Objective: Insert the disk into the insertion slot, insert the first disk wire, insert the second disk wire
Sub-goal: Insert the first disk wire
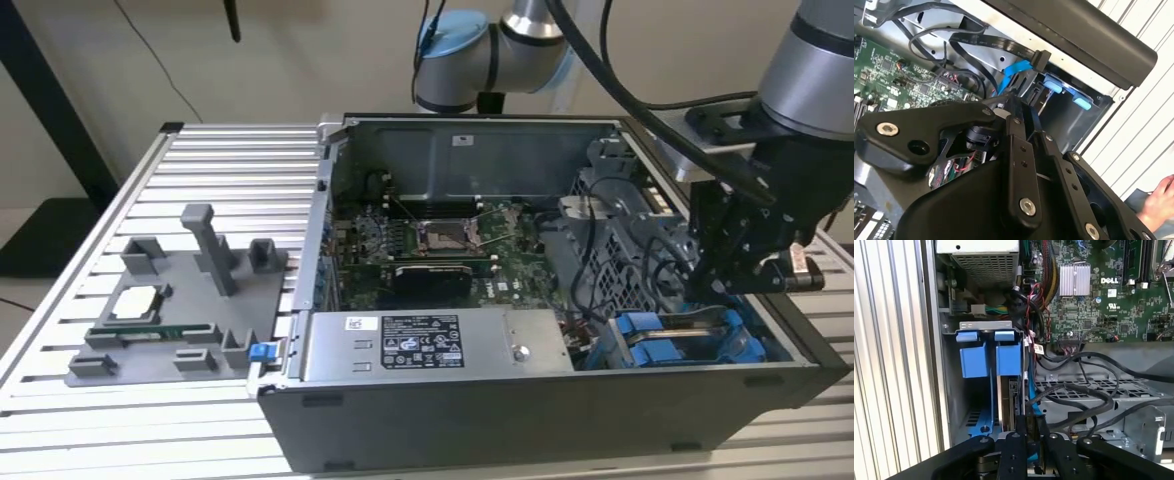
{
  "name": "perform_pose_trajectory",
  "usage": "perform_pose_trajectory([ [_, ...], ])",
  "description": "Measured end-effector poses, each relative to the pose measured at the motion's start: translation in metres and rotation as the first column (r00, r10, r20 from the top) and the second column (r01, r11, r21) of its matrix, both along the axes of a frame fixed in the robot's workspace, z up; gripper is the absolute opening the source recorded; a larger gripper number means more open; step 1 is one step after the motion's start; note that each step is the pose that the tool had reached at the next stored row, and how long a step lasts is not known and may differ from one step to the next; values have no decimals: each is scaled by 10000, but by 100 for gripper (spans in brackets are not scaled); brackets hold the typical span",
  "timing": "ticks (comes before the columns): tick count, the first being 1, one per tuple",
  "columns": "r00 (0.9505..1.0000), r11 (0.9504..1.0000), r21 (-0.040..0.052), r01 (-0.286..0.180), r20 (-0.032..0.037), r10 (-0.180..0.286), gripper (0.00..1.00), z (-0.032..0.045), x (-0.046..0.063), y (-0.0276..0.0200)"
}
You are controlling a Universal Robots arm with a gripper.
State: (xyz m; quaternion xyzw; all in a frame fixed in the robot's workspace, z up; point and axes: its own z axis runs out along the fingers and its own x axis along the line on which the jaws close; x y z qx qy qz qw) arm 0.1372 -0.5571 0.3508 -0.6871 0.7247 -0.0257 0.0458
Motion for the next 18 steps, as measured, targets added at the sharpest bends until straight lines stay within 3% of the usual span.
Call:
perform_pose_trajectory([
  [6, 10000, 10000, 3, 0, -35, 0, 0, -50, 50, -49],
  [18, 10000, 10000, 0, -1, -37, 1, 0, -113, 63, -65],
])
